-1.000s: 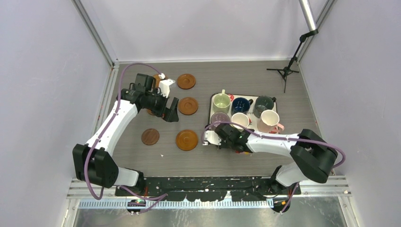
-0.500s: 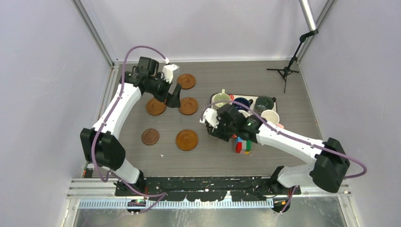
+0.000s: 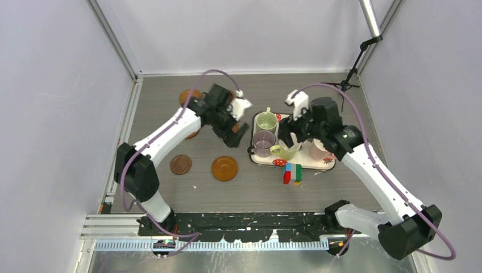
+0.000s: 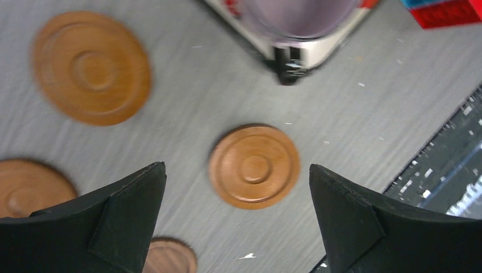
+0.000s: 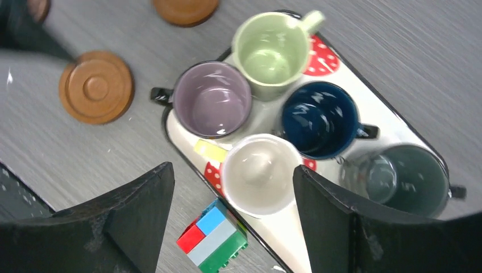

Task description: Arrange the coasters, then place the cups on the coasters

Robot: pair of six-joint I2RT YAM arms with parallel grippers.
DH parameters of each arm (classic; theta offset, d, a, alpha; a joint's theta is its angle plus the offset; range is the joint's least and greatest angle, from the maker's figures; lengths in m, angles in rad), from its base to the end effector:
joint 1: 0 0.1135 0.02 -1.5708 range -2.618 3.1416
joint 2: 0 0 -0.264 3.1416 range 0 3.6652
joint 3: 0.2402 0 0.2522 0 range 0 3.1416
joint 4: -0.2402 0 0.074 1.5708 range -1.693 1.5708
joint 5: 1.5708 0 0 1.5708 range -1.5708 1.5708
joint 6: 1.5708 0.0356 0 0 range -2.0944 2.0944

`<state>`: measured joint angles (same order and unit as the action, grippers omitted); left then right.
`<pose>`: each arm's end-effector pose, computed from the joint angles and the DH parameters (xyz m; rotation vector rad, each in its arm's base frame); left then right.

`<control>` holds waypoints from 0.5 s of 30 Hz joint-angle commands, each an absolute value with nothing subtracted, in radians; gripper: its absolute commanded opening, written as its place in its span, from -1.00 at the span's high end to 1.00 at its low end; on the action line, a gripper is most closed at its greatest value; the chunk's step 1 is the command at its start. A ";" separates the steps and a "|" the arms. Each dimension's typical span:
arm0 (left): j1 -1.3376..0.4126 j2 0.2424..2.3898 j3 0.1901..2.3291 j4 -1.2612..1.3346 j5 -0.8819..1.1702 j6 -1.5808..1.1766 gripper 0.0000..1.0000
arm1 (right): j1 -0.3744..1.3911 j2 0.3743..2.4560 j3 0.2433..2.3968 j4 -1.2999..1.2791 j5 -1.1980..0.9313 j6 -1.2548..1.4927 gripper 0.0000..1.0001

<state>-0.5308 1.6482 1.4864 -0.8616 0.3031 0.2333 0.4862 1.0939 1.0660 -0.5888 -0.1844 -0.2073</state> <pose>0.2948 -0.1854 0.3043 1.0733 2.3720 -0.5011 0.2041 0.1152 0.3381 -0.8449 2.0293 0.3588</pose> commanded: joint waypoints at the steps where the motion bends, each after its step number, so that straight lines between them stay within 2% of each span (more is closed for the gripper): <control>1: -0.664 1.628 1.458 -0.813 0.202 0.133 -0.99 | 0.311 1.066 1.110 -0.594 -0.293 -0.068 -0.64; 5: -0.717 1.670 1.431 -0.763 0.208 0.053 -1.00 | 0.154 1.095 1.106 -0.578 -0.312 0.009 -0.66; 9: -0.757 1.738 1.441 -0.736 0.168 0.031 -0.99 | 0.074 1.087 1.060 -0.515 -0.368 0.080 -0.66; 15: -0.781 1.790 1.416 -0.604 0.187 0.013 -0.56 | 0.052 1.070 1.044 -0.512 -0.348 0.069 -0.66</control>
